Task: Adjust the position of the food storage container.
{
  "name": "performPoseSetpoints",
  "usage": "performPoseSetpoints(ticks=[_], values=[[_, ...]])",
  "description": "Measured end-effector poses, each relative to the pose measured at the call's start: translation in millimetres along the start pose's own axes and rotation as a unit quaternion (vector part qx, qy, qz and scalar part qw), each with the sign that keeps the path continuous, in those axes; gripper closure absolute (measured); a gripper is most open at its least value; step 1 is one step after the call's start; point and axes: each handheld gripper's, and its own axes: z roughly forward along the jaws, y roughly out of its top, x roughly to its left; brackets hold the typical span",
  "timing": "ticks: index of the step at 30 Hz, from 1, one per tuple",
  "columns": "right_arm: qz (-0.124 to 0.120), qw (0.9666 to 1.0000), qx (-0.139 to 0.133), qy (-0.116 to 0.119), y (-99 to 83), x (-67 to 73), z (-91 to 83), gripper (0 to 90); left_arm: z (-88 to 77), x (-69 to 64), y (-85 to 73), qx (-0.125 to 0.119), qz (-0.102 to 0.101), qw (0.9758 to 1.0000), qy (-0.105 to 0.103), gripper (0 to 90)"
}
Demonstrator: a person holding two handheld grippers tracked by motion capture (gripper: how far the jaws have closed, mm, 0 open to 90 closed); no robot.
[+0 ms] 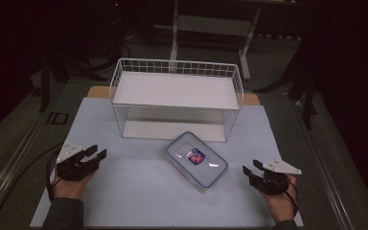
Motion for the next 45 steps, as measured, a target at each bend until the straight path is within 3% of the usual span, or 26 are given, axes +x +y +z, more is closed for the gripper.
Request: performPoseSetpoints(ticks=[6,15,21,26,30,41,45], values=[[0.019,0.9993,-0.032,0.004,5.0,-0.8,-10.0,50.6,-2.5,0.0,1.6,-0.011,-0.001,0.9999,-0.010,57.6],[0.013,0.9989,-0.042,0.013,8.4,5.5,-11.9,52.8,-1.0,-6.2,2.9,-0.009,0.018,0.9997,-0.015,59.3],[0.011,0.9984,-0.046,0.030,11.9,12.7,-10.5,55.3,-2.4,-10.3,5.2,-0.016,0.015,0.9991,-0.035,59.9],[0.007,0.9975,-0.045,0.054,15.6,23.8,-6.5,57.3,0.7,-23.1,9.8,-0.015,0.037,0.9977,-0.055,62.5],[0.004,0.9964,-0.050,0.068,18.2,31.7,-6.0,59.2,3.5,-30.0,12.0,-0.014,0.042,0.9967,-0.069,64.4],[-0.009,0.9939,-0.046,0.099,20.9,49.2,-2.8,66.0,11.7,-37.1,19.6,-0.016,0.043,0.9956,-0.082,66.6],[-0.016,0.9919,-0.043,0.119,22.1,59.9,-1.8,72.5,13.4,-39.8,20.4,-0.016,0.047,0.9952,-0.084,66.7]])
